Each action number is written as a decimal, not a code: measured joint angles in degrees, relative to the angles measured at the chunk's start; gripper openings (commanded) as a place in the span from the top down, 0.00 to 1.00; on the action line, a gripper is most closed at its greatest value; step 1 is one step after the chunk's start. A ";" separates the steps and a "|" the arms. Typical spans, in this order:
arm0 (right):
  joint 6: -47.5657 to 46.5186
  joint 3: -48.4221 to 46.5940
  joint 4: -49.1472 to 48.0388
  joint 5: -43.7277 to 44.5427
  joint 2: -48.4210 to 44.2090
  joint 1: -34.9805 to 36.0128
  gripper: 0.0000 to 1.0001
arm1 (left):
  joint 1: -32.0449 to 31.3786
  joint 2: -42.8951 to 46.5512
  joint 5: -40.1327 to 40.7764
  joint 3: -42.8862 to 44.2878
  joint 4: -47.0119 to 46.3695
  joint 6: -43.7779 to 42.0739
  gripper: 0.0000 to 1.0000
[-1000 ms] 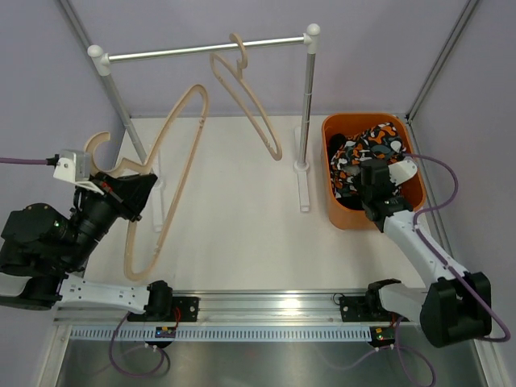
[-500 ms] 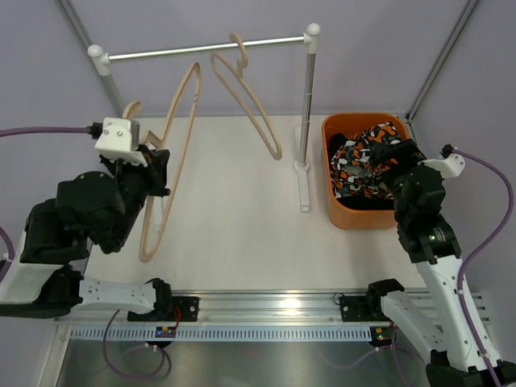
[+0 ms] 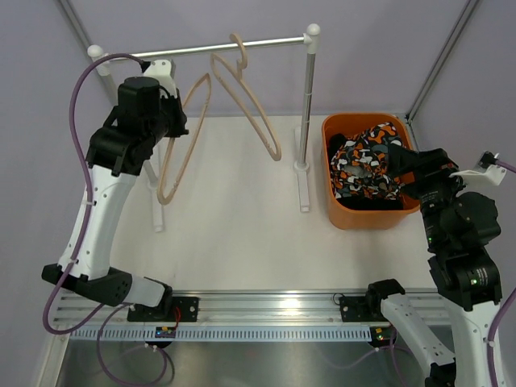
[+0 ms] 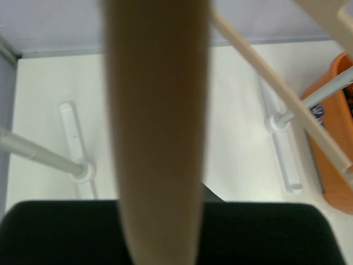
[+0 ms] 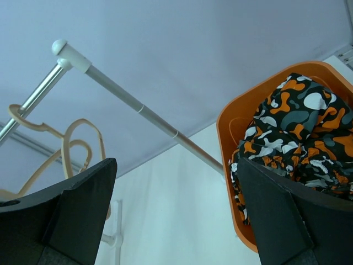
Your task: Remove the shorts from the hanger
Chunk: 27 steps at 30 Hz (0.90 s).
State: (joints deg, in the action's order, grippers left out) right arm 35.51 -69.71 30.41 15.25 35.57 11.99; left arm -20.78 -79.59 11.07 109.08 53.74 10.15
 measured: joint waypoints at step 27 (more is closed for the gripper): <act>-5.38 -0.76 0.33 -8.07 -0.26 0.00 0.01 | 7.54 -15.74 -13.86 13.07 -10.05 -0.74 1.00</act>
State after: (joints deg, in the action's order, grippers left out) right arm 30.13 -70.48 30.74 7.18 35.31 11.99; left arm -13.23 -95.33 -2.79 122.15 43.68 9.41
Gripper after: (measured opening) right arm 0.993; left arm 0.058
